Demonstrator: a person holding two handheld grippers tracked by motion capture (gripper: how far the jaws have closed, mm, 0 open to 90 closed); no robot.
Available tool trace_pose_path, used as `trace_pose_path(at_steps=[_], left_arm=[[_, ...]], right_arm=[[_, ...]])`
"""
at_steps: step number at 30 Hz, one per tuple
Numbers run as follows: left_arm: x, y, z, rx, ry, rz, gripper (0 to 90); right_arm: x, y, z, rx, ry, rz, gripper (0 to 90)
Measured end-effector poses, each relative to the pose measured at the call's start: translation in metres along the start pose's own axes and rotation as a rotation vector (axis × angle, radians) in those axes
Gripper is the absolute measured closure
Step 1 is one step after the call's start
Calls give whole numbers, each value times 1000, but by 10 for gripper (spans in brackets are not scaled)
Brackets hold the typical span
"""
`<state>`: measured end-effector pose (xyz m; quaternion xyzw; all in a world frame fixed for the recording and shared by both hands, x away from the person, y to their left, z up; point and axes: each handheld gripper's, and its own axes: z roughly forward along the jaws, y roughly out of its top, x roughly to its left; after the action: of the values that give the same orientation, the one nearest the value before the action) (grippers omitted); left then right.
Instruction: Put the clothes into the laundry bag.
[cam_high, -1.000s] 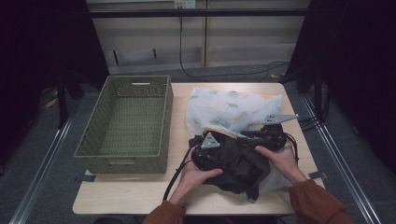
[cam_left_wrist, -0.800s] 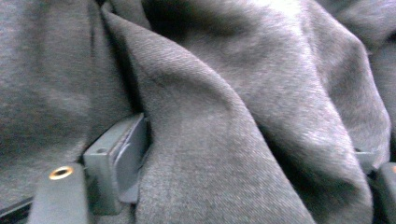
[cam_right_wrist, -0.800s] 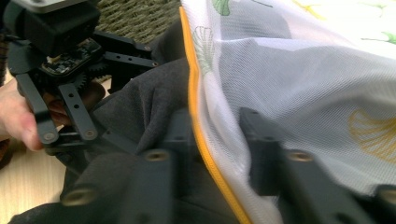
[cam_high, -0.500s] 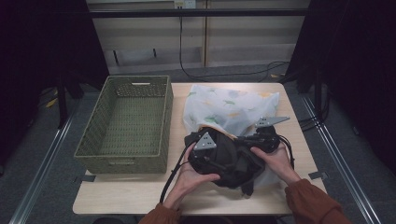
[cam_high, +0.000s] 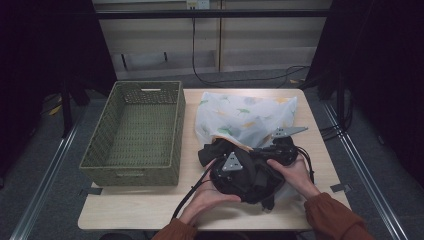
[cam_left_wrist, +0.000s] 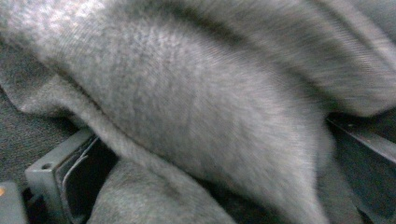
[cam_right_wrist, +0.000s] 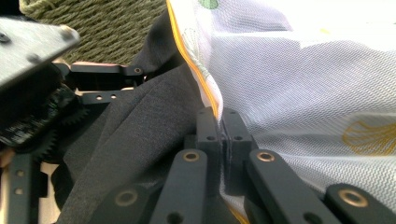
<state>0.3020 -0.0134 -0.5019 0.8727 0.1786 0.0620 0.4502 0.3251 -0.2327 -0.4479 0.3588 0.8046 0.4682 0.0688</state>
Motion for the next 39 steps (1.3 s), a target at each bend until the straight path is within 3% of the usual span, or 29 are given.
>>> trace_pose_path(at_steps=[2, 3, 5, 7, 8, 12, 14, 21, 25, 29, 31, 35, 38, 39], left_arm=[[-3, -1, 3, 55, 88, 57, 48], [-5, -1, 6, 52, 131, 86, 88], [-4, 0, 5, 47, 180, 84, 182], [-1, 0, 6, 35, 203, 78, 295], [1, 1, 4, 47, 214, 99, 367], [12, 2, 2, 2, 239, 28, 588], [16, 2, 1, -8, 237, -4, 626], [28, 5, -3, -57, 220, -126, 671], [35, 14, -8, -102, 231, -160, 683], [41, 28, -18, -161, 270, -171, 692], [45, 34, -24, -199, 272, -195, 694], [52, 46, -42, -241, 289, -203, 695], [54, 53, -51, -265, 289, -215, 695], [54, 57, -55, -270, 294, -200, 695]], right_arm=[[1, 0, 1, 2, 2, 1, 881], [2, 0, 1, 2, 0, 2, 881], [2, 0, 2, 5, -3, -3, 882], [2, 1, 1, -1, -4, -2, 882], [2, 1, 0, -5, -3, -2, 882], [3, 3, -2, -14, 8, -2, 883], [5, 5, -5, -24, 13, -5, 883], [12, 17, -19, -79, 39, -17, 884], [17, 23, -23, -97, 54, -27, 885], [27, 33, -31, -134, 92, -39, 886], [33, 39, -37, -162, 115, -48, 886], [41, 46, -49, -206, 145, -54, 885], [39, 48, -54, -230, 155, -32, 885], [38, 48, -56, -241, 164, -20, 885]])
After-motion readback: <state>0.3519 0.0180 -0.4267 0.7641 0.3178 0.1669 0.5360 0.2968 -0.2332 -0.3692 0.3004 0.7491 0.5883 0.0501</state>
